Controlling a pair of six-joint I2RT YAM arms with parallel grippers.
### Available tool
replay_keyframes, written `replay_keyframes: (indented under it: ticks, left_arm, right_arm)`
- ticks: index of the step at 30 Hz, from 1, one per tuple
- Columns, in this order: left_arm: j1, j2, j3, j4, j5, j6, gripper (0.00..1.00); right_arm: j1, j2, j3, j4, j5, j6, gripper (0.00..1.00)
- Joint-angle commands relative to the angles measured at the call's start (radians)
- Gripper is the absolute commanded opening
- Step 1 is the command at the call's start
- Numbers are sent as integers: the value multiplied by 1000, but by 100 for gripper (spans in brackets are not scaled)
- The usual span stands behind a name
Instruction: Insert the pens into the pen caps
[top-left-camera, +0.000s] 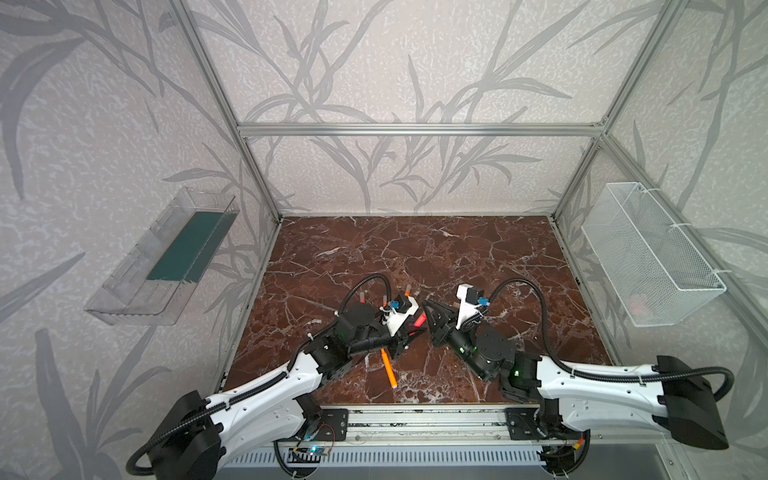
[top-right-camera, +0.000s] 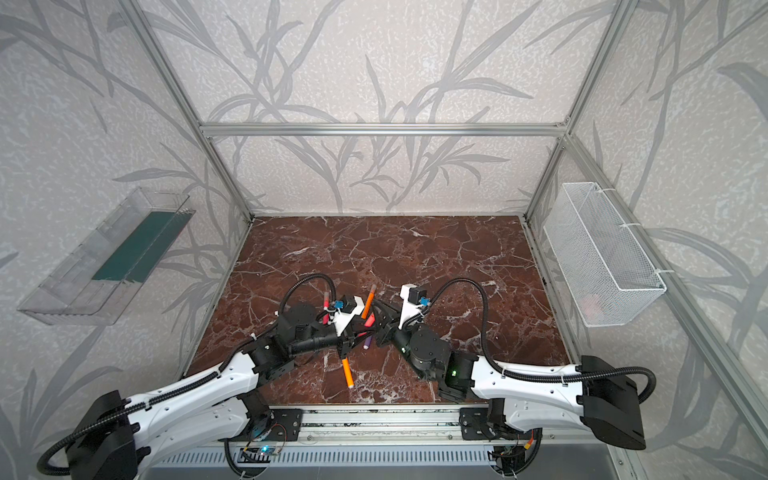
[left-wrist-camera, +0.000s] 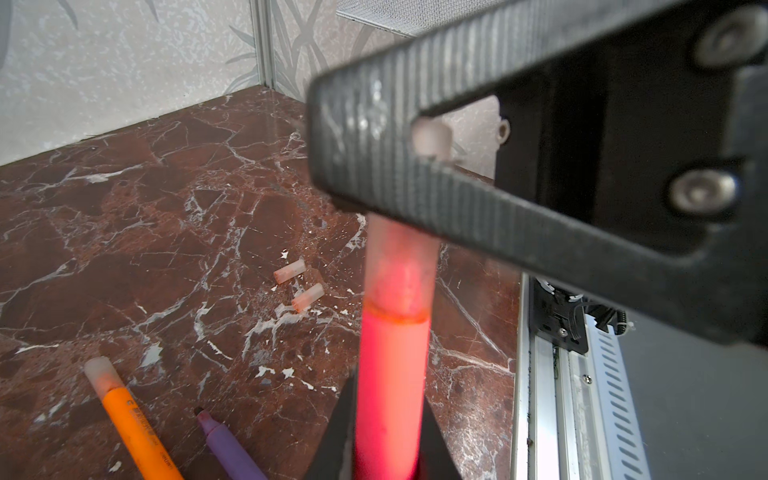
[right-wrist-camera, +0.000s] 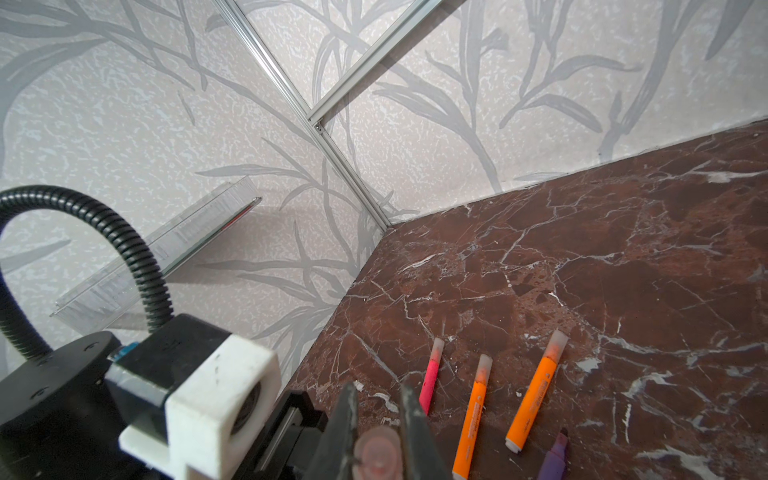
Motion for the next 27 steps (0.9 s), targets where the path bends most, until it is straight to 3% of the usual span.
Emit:
replay_keyframes:
  ticks: [1,6,9,13,17,20,27]
  left_arm:
    - [114,-14,86,277,-324,-192,0]
    - [109,30,28,203,-240,-245,0]
    - [109,50,-40,201,-297,-289,0]
    - [112,83,-87,125,-460,-360,0]
    - [131,161,-43,-37,-623,-420,0]
    - [161,216,-21,-101,-684,-475,0]
    - [248,331,-5,-115,-688,-559,0]
  right_arm:
    - [99,-46,-68,-361,-105,-49,9]
    - [72,-194,-65,-461,-17,-105,35]
    - [42,-287,-73,-520,12,-124,55]
    - [14,-414,-98,-593,70,-157,72]
    - [-45,-524,-118,-705,110,-169,79]
    - [-126,-607,-144,-774,114,-182,84]
    - [-383,-703,-200,-853,39,-206,89]
